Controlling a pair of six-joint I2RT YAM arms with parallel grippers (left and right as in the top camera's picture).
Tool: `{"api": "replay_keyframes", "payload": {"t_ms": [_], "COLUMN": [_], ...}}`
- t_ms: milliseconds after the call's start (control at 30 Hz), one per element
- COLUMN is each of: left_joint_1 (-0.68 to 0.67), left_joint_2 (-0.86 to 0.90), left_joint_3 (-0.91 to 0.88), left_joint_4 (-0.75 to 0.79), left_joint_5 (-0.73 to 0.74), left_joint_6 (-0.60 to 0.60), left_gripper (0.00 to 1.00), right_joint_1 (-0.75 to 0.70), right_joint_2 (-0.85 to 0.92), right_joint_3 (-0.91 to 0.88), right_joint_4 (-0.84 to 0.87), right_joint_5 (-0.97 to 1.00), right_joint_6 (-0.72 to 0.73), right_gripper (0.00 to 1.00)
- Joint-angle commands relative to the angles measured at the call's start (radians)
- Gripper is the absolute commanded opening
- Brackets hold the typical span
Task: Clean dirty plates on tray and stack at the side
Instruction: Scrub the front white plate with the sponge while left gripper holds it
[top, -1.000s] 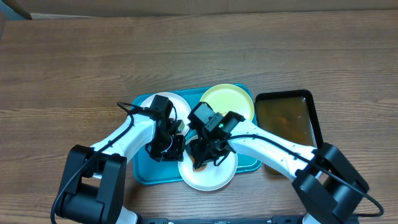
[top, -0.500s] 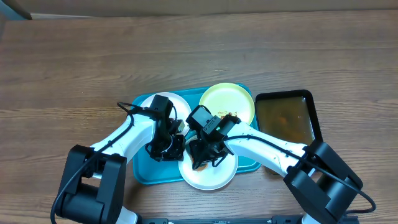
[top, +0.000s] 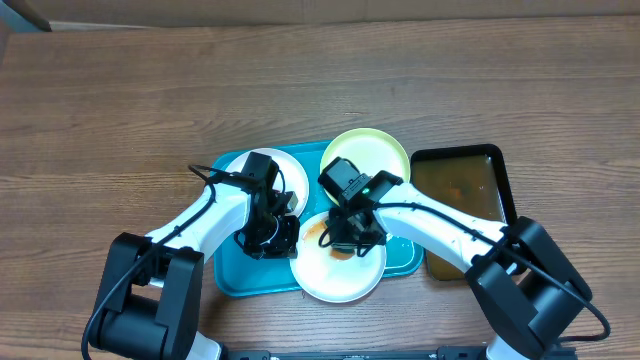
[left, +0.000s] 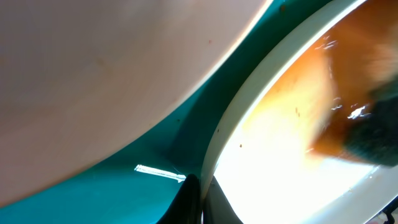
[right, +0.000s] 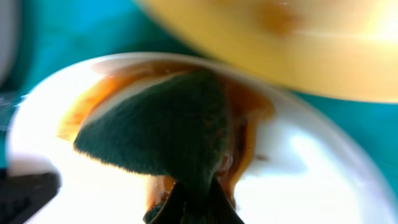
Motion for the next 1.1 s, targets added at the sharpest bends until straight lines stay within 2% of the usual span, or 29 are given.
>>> {"api": "replay_keyframes", "payload": {"t_ms": [0,167,333,633,867,1067], "left_joint_1": [-0.006,-0.006,-0.006,-0.006,-0.006,-0.007], "left_joint_2": [0.011,0.011,0.011,0.011,-0.004,-0.081], "left_joint_3": [-0.006,-0.006,-0.006,-0.006,-0.004,-0.004], "left_joint_4": [-0.010,-0.010,-0.007,-0.006,-0.012,-0.021], "left_joint_5": [-0.064,-0.064,-0.064,-0.065,-0.090,-0.111], "left_joint_6": [-0.014,-0.014,-0.014,-0.028,-0.059,-0.059], "left_gripper": [0.04,0.04,0.04,0.04,0.04,0.04], "right_joint_1": [-0.033,-0.031,-0.032,-0.033,-0.040,-0.115], "right_joint_2": [0.014,0.014,-0.004,-0.142,-0.240,-0.296], "right_joint_3": [-0.026,-0.026,-0.007,0.087,0.087,0.087], "right_joint_4": [-0.071,-0.174,-0.202,-0.214,-0.224,-0.261], "right_joint_5": [0.110,0.103,0.108,0.265,0.292,0.333], "right_joint_6": [0.026,-0.035,-0.082,-0.078,-0.066,-0.052], "right_gripper": [0.04,0.04,0.04,0.04,0.04,0.04]}}
